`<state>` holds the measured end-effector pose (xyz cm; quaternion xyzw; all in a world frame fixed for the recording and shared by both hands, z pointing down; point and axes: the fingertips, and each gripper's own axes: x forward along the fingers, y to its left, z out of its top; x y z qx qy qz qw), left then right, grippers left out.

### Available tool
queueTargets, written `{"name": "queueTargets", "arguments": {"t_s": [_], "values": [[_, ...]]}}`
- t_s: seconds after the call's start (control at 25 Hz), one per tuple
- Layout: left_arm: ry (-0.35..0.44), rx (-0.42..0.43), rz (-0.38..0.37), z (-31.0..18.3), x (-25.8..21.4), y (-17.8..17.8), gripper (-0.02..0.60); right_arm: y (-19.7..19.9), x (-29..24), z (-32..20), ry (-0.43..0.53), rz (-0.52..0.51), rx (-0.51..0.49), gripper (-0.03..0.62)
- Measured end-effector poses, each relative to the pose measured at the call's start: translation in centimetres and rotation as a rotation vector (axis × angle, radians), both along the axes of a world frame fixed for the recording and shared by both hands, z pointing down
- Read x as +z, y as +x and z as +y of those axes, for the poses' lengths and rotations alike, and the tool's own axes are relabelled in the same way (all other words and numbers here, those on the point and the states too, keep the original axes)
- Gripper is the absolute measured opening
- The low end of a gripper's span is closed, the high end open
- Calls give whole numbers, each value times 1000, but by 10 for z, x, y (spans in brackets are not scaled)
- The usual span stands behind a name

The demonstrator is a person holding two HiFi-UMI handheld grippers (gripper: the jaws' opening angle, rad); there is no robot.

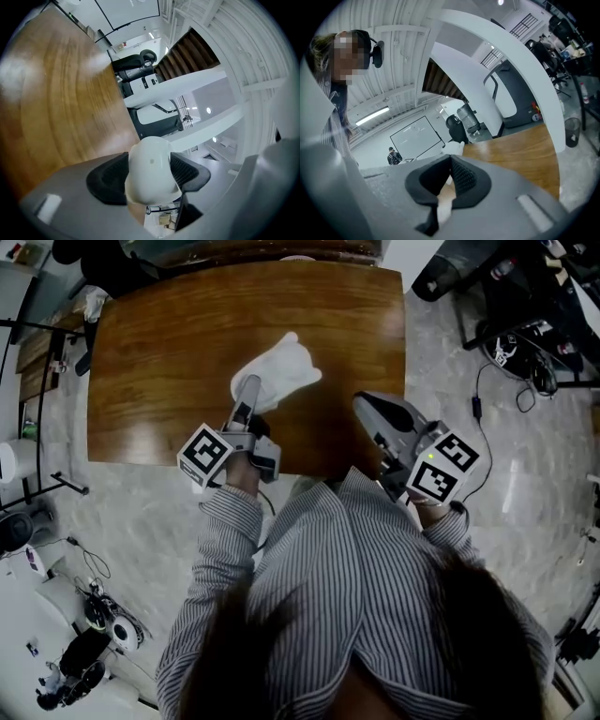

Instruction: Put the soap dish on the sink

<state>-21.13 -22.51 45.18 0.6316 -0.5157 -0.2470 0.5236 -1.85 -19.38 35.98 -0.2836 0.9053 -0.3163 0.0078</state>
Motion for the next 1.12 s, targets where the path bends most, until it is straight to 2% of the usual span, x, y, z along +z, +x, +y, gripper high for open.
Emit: {"name": "queueTargets", "arguments": {"t_s": [0.12,0.4,0.6,0.84,1.12], "values": [[-35,16,-23,-12,15,6,281,2,10,-5,-35,0,-9,1],[-182,47,-119,-22,61,10,281,-3,35,-10,-103,10,-33,2],[-260,63,-227,-30,86,7,281,-3,50,-18,-135,14,-22,1],[-319,98,-335,-36,107,13,281,8,61,-22,-157,9,18,2],[-371,115,-383,-39,119,20,267,25,65,-30,-163,7,64,2]]}}
